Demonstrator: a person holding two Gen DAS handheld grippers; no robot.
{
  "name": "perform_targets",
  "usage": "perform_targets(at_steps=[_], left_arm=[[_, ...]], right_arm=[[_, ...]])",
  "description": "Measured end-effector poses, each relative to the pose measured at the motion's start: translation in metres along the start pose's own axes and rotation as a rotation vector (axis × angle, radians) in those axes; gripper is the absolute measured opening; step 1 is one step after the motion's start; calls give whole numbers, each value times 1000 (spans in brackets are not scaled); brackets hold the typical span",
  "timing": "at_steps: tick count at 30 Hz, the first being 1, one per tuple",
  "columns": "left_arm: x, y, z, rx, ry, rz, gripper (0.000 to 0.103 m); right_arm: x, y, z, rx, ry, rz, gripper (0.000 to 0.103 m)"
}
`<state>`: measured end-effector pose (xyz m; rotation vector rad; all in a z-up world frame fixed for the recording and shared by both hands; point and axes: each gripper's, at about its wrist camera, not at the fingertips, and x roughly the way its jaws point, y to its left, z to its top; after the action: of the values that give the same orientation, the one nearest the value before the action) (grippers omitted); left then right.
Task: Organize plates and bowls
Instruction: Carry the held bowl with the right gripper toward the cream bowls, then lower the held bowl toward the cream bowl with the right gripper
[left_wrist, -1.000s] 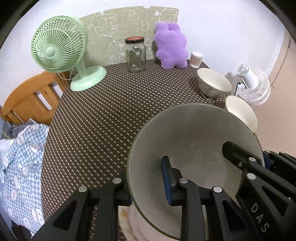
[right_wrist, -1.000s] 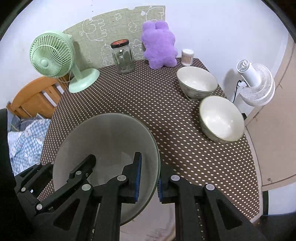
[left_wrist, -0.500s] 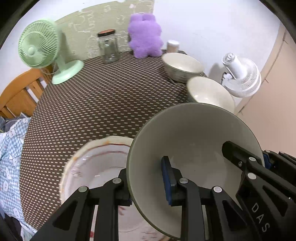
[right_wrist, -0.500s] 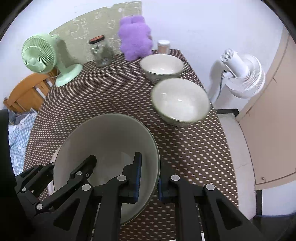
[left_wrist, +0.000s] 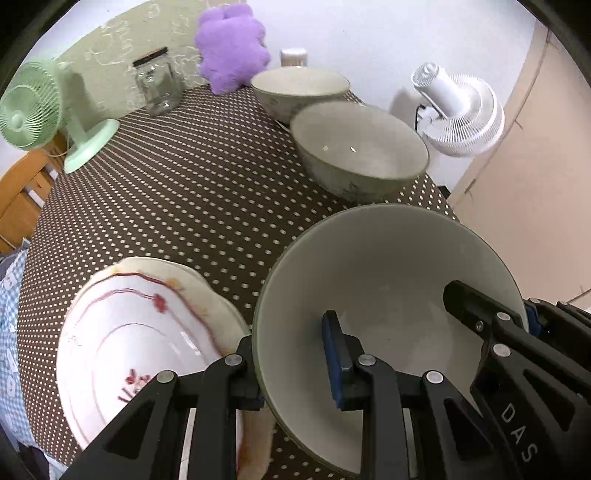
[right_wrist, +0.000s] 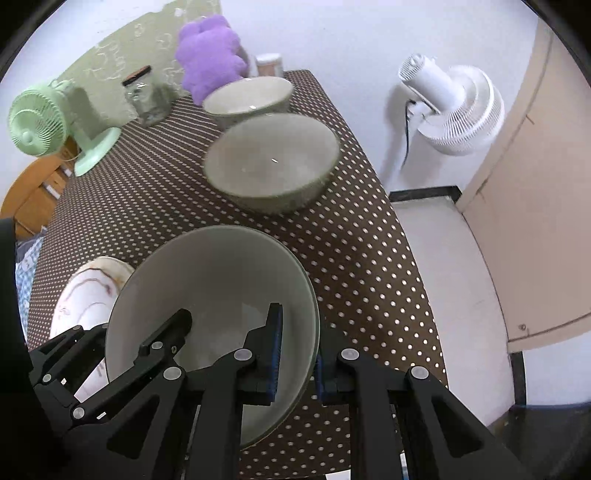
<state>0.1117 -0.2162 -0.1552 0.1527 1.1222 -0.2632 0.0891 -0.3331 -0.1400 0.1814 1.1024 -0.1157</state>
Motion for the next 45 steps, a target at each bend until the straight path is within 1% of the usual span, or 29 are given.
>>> perform_targets(at_steps=[9, 10, 15, 17, 19, 20, 21, 22, 23, 24, 25, 26, 27, 29, 30, 33, 35, 37, 39, 40, 45], left_arm=[[22, -13, -3, 21, 35, -9, 24], [22, -13, -3, 19, 24, -9, 24], [26, -15, 1, 13, 27, -8, 24], [27, -16, 1, 13, 32, -7, 28], [27, -18, -2, 24, 37, -10, 36], [26, -17, -3, 29, 37, -6, 37], [24, -18, -4, 33, 35, -2, 41], [24, -18, -4, 35, 37, 1, 49], [23, -18, -4, 37, 38, -3, 51], [21, -18, -6, 42, 37, -5, 56], [19, -17, -7, 42, 35, -1, 63], [17, -17, -7, 41, 30, -3, 64], [15, -17, -7, 41, 31, -5, 66], [10, -16, -8, 43, 30, -10, 67], [9, -16, -7, 44, 30, -14, 69], [-1, -14, -5, 47, 27, -32, 77], [-9, -11, 0, 52, 16, -43, 80], [-18, -6, 6, 43, 20, -74, 83], [-24, -3, 13, 36, 16, -92, 83], [-29, -1, 18, 40, 7, -88, 84], [-46, 7, 32, 41, -38, -83, 85]], right_arm=[[19, -13, -3, 21, 28, -2, 17], [21, -14, -3, 24, 32, -1, 17], [23, -15, -2, 31, 19, 2, 18], [24, -14, -2, 25, 21, 2, 18], [23, -13, -2, 19, 23, 3, 18], [22, -13, -3, 17, 25, 3, 18], [22, -13, -4, 15, 31, 5, 18], [22, -13, -4, 15, 36, 5, 19], [23, -14, -4, 19, 45, 10, 23], [24, -16, -5, 27, 56, 19, 30], [24, -18, -5, 40, 64, 27, 35], [23, -20, -5, 50, 62, 31, 45], [20, -21, -5, 56, 51, 32, 52], [14, -20, -3, 57, 30, 31, 59], [10, -20, -2, 54, 22, 31, 61], [-2, -15, 3, 53, 5, 37, 63], [-9, -12, 4, 56, -8, 38, 64], [-19, -9, 6, 67, -30, 33, 67], [-26, -6, 9, 73, -50, 26, 69], [-31, -3, 11, 77, -60, 13, 69], [-46, 4, 22, 91, -104, 7, 69]])
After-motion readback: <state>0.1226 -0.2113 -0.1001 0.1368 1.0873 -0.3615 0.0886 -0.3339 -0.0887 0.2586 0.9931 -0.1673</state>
